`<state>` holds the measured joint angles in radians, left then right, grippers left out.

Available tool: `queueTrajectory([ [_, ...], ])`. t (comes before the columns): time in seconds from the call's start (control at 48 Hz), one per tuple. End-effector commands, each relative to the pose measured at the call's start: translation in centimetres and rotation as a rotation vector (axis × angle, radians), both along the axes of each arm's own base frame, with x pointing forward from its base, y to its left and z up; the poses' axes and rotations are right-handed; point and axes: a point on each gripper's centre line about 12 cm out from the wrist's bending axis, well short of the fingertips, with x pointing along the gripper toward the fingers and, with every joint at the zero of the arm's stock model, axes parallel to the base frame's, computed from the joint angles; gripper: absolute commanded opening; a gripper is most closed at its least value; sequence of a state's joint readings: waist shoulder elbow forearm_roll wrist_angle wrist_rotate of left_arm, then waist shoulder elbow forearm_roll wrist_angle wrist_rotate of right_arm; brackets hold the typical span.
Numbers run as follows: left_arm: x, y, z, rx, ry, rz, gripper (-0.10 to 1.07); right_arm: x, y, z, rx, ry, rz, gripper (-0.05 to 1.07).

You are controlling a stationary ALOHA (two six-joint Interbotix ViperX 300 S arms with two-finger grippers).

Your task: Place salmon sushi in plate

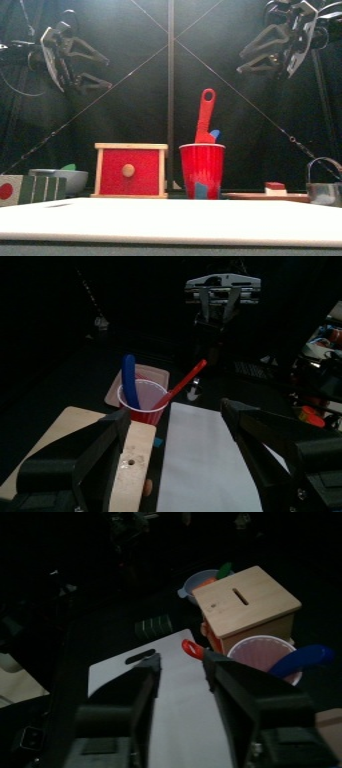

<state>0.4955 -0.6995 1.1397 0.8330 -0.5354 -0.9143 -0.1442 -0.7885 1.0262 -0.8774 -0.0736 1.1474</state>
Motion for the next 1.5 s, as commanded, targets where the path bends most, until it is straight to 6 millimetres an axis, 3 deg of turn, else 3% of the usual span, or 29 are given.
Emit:
queueTrajectory([
  [0.0, 0.2, 0.0, 0.8, 0.008, -0.025, -0.006, 1.02, 0.1, 0.2, 0.6, -0.003, -0.024, 0.016, 0.59],
  [0.417, 0.1, 0.2, 0.5, 0.010, -0.022, 0.010, 1.02, -0.2, 0.5, -0.6, 0.000, -0.012, 0.041, 0.59],
  [1.479, 0.1, -0.1, 0.5, 0.011, -0.021, -0.001, 1.02, -0.3, 0.5, -0.6, -0.037, -0.010, 0.052, 0.59],
])
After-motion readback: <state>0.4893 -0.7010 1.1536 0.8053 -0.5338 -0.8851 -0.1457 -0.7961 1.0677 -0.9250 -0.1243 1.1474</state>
